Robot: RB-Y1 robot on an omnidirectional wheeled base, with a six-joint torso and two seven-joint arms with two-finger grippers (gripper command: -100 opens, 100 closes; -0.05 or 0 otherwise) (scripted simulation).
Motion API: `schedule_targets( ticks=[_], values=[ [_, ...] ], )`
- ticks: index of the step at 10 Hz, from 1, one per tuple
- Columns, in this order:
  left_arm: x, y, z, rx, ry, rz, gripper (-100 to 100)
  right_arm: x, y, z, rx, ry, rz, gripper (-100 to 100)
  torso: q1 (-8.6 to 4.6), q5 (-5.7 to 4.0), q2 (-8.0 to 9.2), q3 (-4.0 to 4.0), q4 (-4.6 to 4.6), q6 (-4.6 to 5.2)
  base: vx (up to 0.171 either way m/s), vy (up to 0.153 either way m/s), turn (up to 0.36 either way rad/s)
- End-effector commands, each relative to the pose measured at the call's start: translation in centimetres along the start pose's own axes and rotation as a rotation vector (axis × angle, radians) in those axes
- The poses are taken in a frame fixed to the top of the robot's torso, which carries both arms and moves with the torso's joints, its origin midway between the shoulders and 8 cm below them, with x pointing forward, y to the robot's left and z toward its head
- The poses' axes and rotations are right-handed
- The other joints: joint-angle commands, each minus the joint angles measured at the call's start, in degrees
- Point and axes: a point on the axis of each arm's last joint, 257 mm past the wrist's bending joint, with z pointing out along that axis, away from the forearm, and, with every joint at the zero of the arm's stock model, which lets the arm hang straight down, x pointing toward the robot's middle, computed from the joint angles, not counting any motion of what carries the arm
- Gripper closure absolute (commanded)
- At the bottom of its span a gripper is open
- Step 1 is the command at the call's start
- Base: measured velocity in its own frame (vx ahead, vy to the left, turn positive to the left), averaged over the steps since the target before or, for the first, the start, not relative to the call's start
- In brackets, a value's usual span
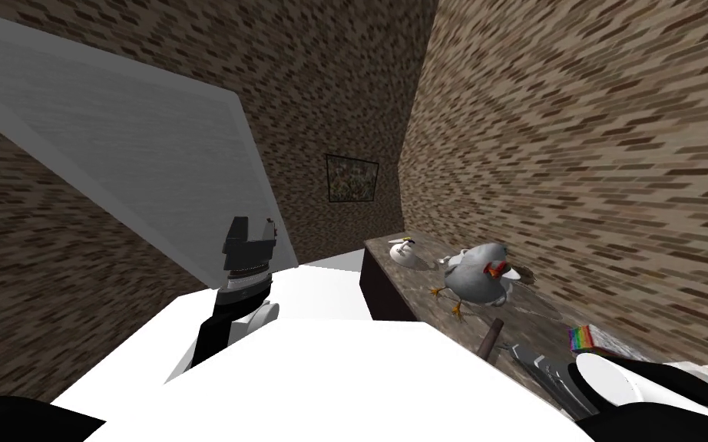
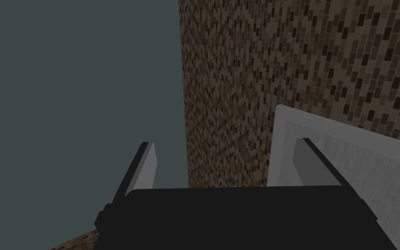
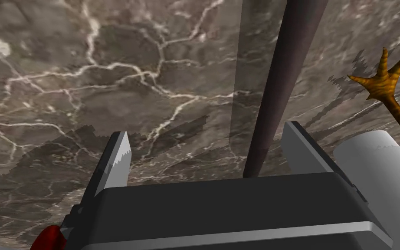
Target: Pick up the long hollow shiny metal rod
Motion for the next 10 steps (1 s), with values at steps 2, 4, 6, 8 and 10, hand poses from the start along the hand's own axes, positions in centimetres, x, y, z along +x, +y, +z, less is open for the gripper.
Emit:
schedule_targets(
  ticks=[2, 4, 6, 8, 10],
  values=[
    [0.0, 0.0, 0.0, 0.0, 0.0, 0.0, 0, 0.9, -0.7, 0.0, 0.029, 0.064, -0.016, -100, -0.03, 0.0, -0.04, -0.03, -0.01, 0.01, 0.09, -0.044, 0.199],
    [0.0, 0.0, 0.0, 0.0, 0.0, 0.0, 0, 1.4, -1.0, 0.0, 0.042, 0.094, -0.023, -100, -0.02, -0.01, 0.04, 0.02, 0.0, 0.03, 0.06, -0.033, 0.128],
    [0.0, 0.0, 0.0, 0.0, 0.0, 0.0, 0, 1.2, -1.0, 0.1, 0.038, 0.086, -0.022, 0, 0.11, 0.02, 0.18, 0.09, 0.03, 0.07, 0.017, -0.007, 0.01],
    [0.0, 0.0, 0.0, 0.0, 0.0, 0.0, 0, 1.5, -0.6, 1.6, 0.037, 0.085, -0.013, -100, 0.13, 0.02, 0.35, 0.19, 0.07, 0.06, -0.026, -0.015, 0.046],
    [0.0, 0.0, 0.0, 0.0, 0.0, 0.0, 0, 1.7, -0.4, 2.5, 0.037, 0.084, -0.008, -100, 0.08, 0.01, 0.46, 0.26, 0.1, 0.07, -0.037, -0.019, 0.03]
  ],
)
